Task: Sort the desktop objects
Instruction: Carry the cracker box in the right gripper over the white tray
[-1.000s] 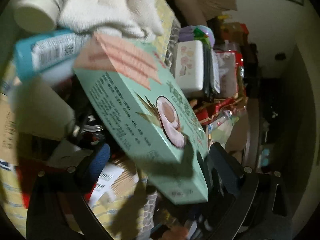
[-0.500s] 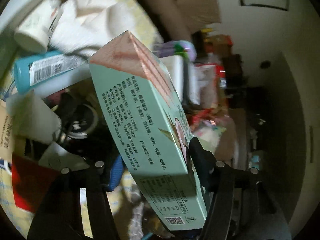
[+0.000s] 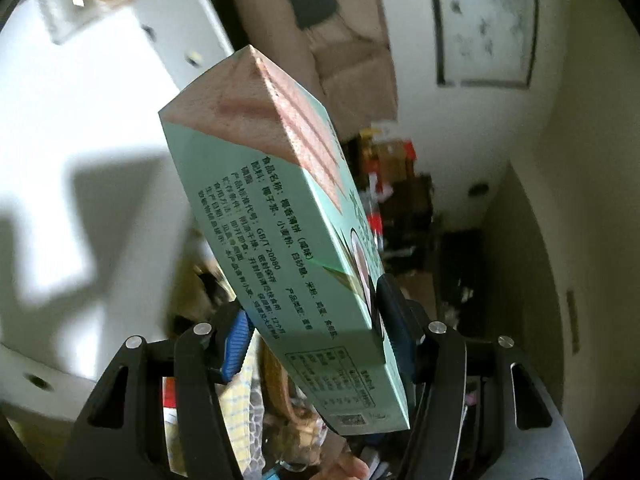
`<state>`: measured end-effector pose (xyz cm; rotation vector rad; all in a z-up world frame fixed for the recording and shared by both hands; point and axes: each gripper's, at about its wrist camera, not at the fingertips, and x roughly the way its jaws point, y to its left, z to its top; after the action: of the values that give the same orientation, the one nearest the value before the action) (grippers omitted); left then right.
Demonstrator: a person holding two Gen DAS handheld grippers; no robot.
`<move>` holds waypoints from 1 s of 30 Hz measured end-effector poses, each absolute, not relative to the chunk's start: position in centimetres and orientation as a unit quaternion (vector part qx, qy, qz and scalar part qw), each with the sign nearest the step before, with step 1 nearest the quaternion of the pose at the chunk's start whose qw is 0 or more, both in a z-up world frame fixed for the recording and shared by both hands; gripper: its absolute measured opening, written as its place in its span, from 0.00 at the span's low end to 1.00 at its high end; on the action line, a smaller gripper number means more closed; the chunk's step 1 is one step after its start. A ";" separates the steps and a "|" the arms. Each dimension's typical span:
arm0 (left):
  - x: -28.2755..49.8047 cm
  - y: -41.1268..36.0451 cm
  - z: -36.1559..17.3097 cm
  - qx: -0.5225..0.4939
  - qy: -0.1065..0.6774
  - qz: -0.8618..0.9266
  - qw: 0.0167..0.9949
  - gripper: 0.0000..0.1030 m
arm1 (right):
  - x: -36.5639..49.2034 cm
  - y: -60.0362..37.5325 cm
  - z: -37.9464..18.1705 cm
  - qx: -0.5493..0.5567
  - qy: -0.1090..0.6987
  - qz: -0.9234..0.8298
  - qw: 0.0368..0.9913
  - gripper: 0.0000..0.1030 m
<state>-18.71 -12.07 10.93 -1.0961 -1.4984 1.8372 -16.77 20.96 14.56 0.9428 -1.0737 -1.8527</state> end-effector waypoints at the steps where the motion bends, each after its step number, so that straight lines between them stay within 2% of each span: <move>1: -19.3 -13.7 10.2 -0.402 -0.564 0.676 0.252 0.55 | -17.9 19.1 14.5 0.386 -0.412 -0.726 0.392 0.56; 8: -24.4 -18.8 5.7 -0.396 -0.620 0.645 0.206 0.55 | -25.8 11.1 13.7 0.456 -0.365 -0.715 0.384 0.55; 14: -29.1 -18.7 0.7 -0.373 -0.684 0.600 0.184 0.56 | -31.1 8.3 12.4 0.486 -0.331 -0.721 0.366 0.55; 19: -31.5 -17.4 -2.2 -0.368 -0.699 0.592 0.159 0.57 | -34.6 7.3 11.2 0.514 -0.298 -0.724 0.349 0.55; 22: -31.7 -17.1 -3.4 -0.375 -0.697 0.593 0.144 0.63 | -35.6 6.5 10.7 0.521 -0.268 -0.737 0.336 0.55; 24: -31.2 -16.7 -3.9 -0.390 -0.695 0.589 0.137 0.67 | -36.4 6.1 10.9 0.521 -0.230 -0.756 0.322 0.55; 30: -28.6 -16.9 -3.7 -0.390 -0.682 0.605 0.129 0.67 | -35.1 5.9 12.7 0.505 -0.109 -0.811 0.275 0.55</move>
<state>-28.60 -16.89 -3.68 -1.1335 -1.9831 1.7584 -35.08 5.87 12.74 1.3577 -0.2943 -2.1789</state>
